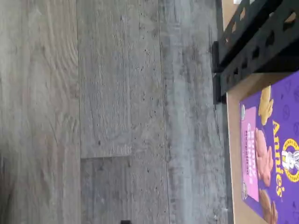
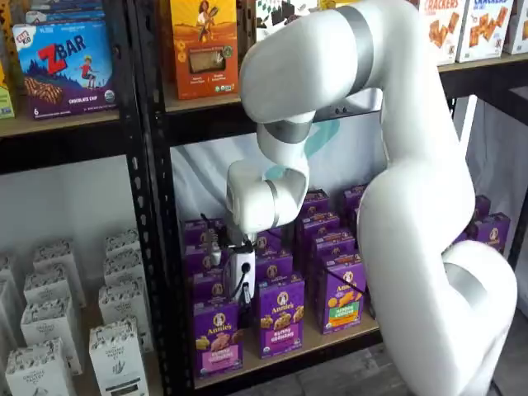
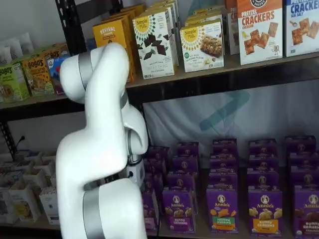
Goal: Pick up the purple box with a pink patch in the middle, on the bottom shelf, the first box from the left
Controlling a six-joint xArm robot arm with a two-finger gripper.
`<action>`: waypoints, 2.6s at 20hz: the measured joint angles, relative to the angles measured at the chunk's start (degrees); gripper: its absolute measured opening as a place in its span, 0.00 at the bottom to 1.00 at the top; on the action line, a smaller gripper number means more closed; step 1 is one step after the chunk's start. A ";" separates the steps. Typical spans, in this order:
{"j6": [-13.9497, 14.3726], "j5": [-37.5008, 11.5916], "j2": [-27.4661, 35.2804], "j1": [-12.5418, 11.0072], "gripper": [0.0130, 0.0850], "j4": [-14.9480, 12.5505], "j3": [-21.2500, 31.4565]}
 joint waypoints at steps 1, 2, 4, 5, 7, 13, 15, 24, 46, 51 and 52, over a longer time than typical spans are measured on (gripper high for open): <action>0.72 -0.01 0.07 -0.02 1.00 -0.78 -0.07; 3.64 -0.07 0.83 -0.30 1.00 -4.30 -0.83; 4.82 -0.06 2.06 -0.63 1.00 -5.89 -2.13; 4.72 -0.06 2.53 -0.73 1.00 -5.90 -2.65; 4.18 -0.23 3.35 -0.92 1.00 -5.51 -3.55; 0.18 -1.52 5.24 -1.37 1.00 -1.65 -5.63; -0.95 -1.94 6.01 -1.52 1.00 -0.59 -6.59; -1.27 -1.73 9.64 -2.11 1.00 -0.75 -11.48; 0.50 -3.98 15.76 -1.87 1.00 -2.59 -16.15; -3.66 -4.61 15.06 -1.60 1.00 2.25 -15.64; -4.66 -4.51 14.88 -1.59 1.00 3.36 -15.72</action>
